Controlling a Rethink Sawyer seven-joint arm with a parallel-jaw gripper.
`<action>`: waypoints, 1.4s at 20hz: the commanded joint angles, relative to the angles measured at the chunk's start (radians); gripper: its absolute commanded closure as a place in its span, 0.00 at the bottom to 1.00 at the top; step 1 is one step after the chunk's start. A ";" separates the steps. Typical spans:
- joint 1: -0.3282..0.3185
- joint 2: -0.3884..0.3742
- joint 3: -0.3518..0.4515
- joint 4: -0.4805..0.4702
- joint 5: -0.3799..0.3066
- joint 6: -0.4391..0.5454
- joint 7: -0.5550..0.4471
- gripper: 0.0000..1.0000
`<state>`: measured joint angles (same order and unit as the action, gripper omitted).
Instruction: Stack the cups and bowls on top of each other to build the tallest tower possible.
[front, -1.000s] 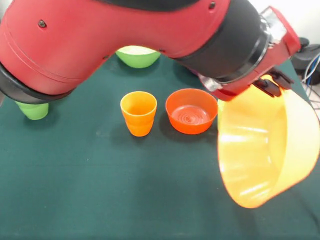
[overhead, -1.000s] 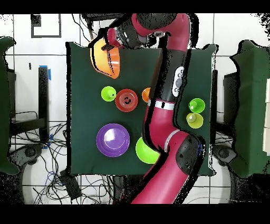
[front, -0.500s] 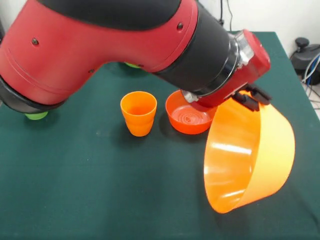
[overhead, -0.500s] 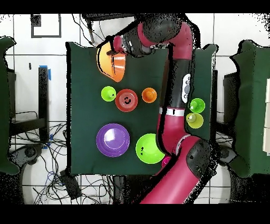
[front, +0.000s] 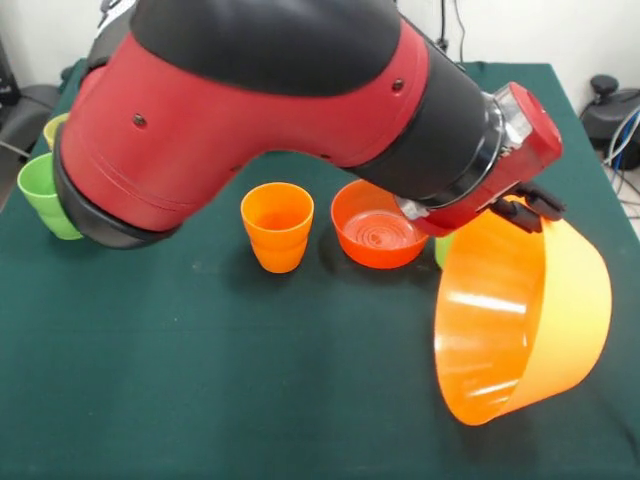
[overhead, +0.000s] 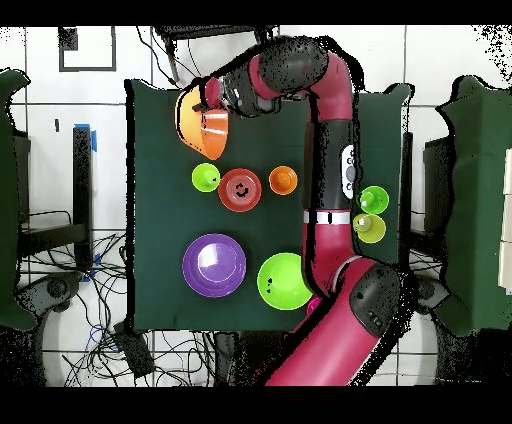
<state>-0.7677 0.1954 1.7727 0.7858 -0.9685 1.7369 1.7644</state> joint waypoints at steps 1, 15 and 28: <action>0.055 -0.049 -0.231 -0.023 0.062 -0.047 0.141 1.00; 0.093 -0.007 -0.323 -0.108 0.142 -0.130 0.007 1.00; 0.154 -0.013 -0.367 -0.243 0.186 -0.109 -0.090 1.00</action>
<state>-0.6565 0.1667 1.5903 0.7097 -0.7666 1.6391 1.7644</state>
